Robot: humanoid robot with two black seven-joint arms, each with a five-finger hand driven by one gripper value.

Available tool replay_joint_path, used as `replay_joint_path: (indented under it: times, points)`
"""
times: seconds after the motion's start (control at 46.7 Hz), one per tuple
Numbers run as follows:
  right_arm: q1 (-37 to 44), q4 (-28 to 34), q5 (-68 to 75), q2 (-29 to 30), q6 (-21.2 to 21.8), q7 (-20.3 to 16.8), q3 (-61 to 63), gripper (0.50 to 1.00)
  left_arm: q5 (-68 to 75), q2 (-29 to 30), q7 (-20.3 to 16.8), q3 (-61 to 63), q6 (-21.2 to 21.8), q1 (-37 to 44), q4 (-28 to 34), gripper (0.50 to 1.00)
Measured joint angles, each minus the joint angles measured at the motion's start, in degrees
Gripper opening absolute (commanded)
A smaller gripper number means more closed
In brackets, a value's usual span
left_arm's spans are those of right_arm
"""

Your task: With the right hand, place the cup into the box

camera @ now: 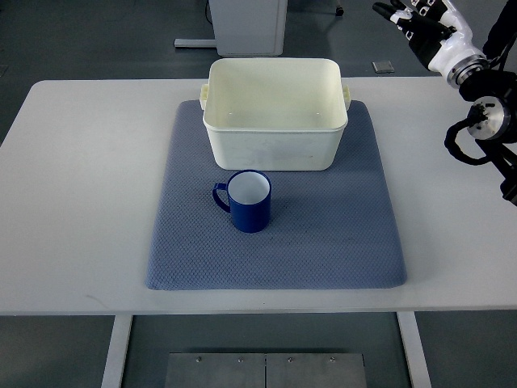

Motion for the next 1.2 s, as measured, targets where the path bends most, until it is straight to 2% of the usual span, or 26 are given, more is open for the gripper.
replay_joint_path:
  times: [0.257,0.685,0.964,1.199]
  points:
    - [0.8,7.2,-1.7,-2.5,0.1,0.0,0.0,1.000,0.0,0.0,0.0,0.0,0.0,0.0,0.0,1.000]
    - [1.2,8.4,-2.5,-4.0,1.5,0.0,0.0,1.000,0.0,0.0,0.0,0.0,0.0,0.0,0.0,1.000]
    - [0.5,16.2,-7.6,-5.9,2.7,2.6,-0.7,1.000,0.0,0.0,0.0,0.0,0.0,0.0,0.0,1.000]
    - [0.2,19.1,-12.6,-5.9,4.6,6.0,-5.0,1.000,0.0,0.0,0.0,0.0,0.0,0.0,0.0,1.000]
